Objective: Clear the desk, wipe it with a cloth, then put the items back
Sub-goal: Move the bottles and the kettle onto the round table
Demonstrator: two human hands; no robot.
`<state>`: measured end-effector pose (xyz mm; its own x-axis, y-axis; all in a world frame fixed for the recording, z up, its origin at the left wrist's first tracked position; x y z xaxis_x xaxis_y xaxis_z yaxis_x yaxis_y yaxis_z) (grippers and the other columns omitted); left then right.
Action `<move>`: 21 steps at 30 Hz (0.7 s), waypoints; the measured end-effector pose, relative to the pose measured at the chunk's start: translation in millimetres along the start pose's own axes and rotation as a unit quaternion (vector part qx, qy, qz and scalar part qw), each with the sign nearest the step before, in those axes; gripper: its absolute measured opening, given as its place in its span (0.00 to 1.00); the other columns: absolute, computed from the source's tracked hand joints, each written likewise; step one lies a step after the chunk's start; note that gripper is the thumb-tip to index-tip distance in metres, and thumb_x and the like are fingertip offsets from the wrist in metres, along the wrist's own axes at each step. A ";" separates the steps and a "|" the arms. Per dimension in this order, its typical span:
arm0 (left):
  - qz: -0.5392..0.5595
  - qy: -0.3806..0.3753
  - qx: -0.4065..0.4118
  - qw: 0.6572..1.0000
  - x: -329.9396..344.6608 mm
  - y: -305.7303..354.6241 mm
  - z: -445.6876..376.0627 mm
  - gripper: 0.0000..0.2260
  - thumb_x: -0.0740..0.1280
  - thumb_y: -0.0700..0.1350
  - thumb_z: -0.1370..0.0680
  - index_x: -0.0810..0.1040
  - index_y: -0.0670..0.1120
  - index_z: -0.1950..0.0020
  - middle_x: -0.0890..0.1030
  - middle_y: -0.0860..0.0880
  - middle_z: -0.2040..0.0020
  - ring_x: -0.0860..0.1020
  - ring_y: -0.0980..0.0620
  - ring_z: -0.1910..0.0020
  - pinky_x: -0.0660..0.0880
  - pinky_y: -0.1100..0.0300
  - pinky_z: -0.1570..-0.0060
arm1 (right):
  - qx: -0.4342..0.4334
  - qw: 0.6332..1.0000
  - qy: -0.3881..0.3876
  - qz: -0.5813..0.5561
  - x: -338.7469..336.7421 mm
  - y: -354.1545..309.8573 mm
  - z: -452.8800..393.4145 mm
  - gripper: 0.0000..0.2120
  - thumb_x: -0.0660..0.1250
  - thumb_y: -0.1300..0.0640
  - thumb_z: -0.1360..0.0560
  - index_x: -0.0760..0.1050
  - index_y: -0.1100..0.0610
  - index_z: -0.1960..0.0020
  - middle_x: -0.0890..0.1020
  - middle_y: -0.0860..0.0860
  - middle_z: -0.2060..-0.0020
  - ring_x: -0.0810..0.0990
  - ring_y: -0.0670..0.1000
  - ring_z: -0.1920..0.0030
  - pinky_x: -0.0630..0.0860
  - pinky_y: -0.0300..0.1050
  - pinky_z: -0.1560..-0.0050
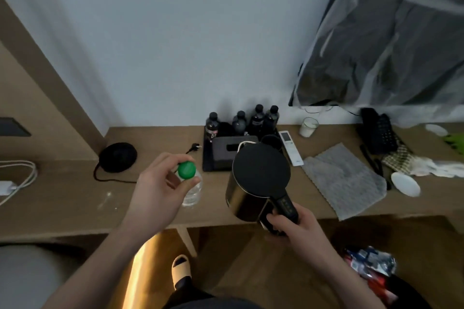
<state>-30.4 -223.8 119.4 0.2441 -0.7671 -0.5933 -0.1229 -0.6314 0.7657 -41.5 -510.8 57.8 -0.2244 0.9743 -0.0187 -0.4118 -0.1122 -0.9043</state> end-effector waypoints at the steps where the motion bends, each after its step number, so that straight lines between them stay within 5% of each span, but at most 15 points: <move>1: 0.003 -0.004 0.003 1.000 15.6 15.3 9.0 0.16 0.76 0.47 0.25 0.80 0.53 0.38 0.78 0.61 0.46 0.79 0.57 0.54 0.77 0.68 0.58 | 0.003 1.000 0.009 0.008 -20.9 9.5 14.9 0.02 0.72 0.58 0.21 0.80 0.55 0.53 0.80 0.59 0.56 0.83 0.61 0.45 0.84 0.59 0.45; 7: 0.039 -0.037 0.005 0.999 105.8 96.1 61.6 0.14 0.75 0.48 0.24 0.79 0.57 0.40 0.79 0.60 0.48 0.79 0.56 0.54 0.76 0.67 0.57 | 0.014 0.998 0.052 0.017 -128.7 54.8 95.5 0.09 0.72 0.56 0.21 0.81 0.49 0.61 0.78 0.47 0.66 0.83 0.56 0.53 0.79 0.69 0.42; 12: 0.037 -0.098 0.015 0.994 176.4 149.3 86.2 0.14 0.77 0.46 0.24 0.80 0.55 0.41 0.80 0.59 0.47 0.80 0.58 0.55 0.76 0.69 0.57 | 0.026 0.994 0.109 0.015 -201.1 87.1 145.7 0.10 0.74 0.51 0.23 0.78 0.54 0.60 0.76 0.49 0.66 0.81 0.64 0.54 0.77 0.71 0.40; 16: 0.028 -0.139 0.036 0.989 220.3 182.6 87.9 0.14 0.78 0.46 0.25 0.80 0.57 0.43 0.79 0.61 0.49 0.80 0.56 0.58 0.76 0.67 0.58 | 0.033 0.991 0.129 -0.023 -241.2 103.6 166.0 0.11 0.76 0.51 0.26 0.77 0.52 0.63 0.75 0.50 0.67 0.80 0.59 0.56 0.77 0.72 0.41; 21: 0.014 -0.172 0.052 0.984 282.5 211.1 71.6 0.13 0.79 0.47 0.26 0.81 0.57 0.46 0.79 0.60 0.50 0.81 0.54 0.61 0.77 0.62 0.60 | 0.041 0.986 0.147 -0.068 -301.3 116.7 177.1 0.37 0.82 0.30 0.48 0.78 0.60 0.57 0.76 0.53 0.64 0.78 0.72 0.47 0.77 0.73 0.39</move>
<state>-56.3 -581.9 95.6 -0.0984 -0.7663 -0.6349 -0.2278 -0.6037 0.7639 -178.3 -852.1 33.4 0.0984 0.9946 -0.0334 -0.4924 0.0195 -0.8701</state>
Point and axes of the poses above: each hand's wrist, its own z-axis away from the middle knuckle, its own x-axis out of the palm, y = z × x, the point moved 7 cm from there along -z, towards the middle knuckle
